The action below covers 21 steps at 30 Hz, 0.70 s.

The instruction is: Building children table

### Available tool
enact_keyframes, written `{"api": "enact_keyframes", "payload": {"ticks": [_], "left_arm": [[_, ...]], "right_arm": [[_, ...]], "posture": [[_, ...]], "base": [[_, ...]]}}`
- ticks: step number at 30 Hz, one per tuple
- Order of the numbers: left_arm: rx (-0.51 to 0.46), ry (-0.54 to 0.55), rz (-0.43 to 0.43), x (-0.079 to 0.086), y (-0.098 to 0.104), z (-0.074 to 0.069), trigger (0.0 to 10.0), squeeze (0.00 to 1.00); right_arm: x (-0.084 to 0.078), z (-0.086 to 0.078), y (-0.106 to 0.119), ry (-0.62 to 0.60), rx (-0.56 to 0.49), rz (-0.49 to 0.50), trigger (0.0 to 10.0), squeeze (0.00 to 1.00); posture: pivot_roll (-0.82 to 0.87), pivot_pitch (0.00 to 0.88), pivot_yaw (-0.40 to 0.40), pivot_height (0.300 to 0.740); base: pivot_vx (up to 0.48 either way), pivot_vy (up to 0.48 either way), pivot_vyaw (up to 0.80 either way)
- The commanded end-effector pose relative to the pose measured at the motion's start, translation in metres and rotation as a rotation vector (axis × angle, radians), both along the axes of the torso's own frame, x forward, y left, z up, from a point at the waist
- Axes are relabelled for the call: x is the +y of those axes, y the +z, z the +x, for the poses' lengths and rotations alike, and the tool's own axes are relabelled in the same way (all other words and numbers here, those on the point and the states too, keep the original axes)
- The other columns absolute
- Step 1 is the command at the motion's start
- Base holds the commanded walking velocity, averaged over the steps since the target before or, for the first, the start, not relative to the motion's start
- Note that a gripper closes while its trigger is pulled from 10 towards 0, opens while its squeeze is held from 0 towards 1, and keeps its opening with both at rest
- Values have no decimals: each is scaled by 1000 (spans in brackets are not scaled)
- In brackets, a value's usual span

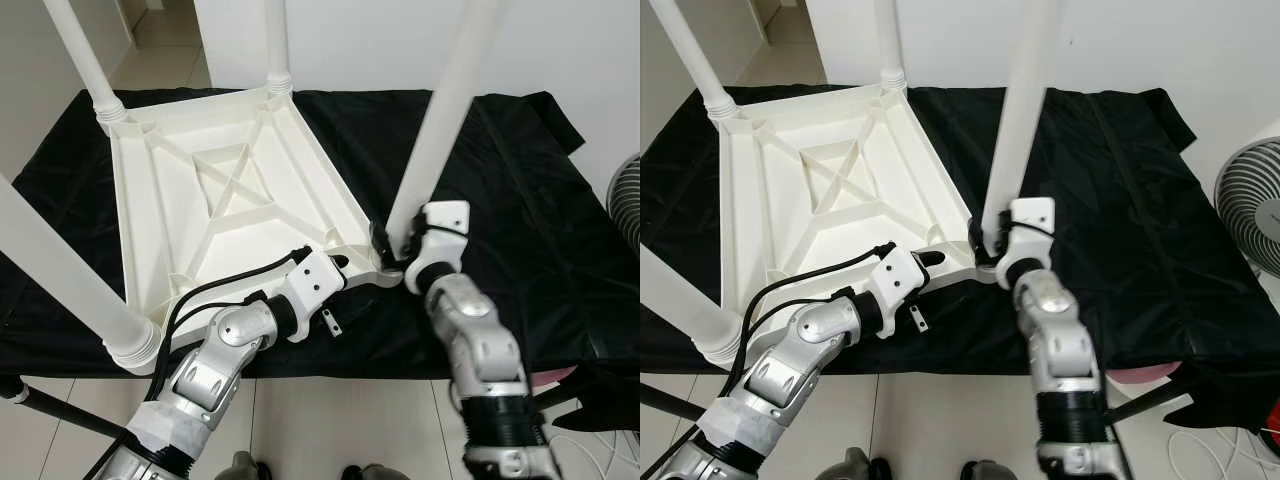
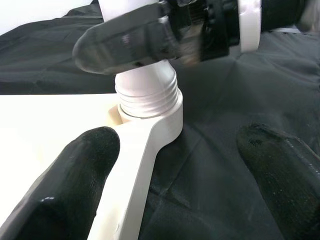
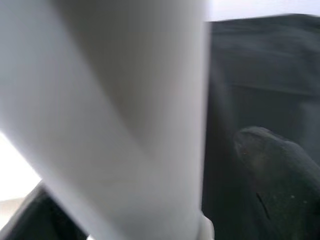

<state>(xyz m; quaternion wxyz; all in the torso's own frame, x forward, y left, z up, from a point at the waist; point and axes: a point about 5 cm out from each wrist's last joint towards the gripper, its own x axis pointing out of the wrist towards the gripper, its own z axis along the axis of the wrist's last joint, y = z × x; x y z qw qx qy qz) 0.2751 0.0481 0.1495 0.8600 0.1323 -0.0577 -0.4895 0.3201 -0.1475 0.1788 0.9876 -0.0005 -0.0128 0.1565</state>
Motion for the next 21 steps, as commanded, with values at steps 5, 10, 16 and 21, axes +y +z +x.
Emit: {"api": "enact_keyframes", "payload": {"ticks": [5,10,16,21], "left_arm": [[9,-32,16,-1,-2,-1,10000,0],[6,-31,19,0,-1,1,10000,0],[-1,-27,21,1,1,2,10000,0],[-3,-28,21,1,2,2,10000,0]], "right_arm": [[-2,0,0,138,-28,-46,10000,0],[0,6,-7,361,-34,-192,10000,0],[9,15,-10,587,-51,-305,10000,0],[6,21,-12,632,-42,-327,0,0]], "posture": [[-116,74,27,740],[-111,72,36,740],[-104,66,43,740],[-99,69,48,740]], "base": [[0,0,0],[0,0,0],[0,0,0],[0,0,0]]}}
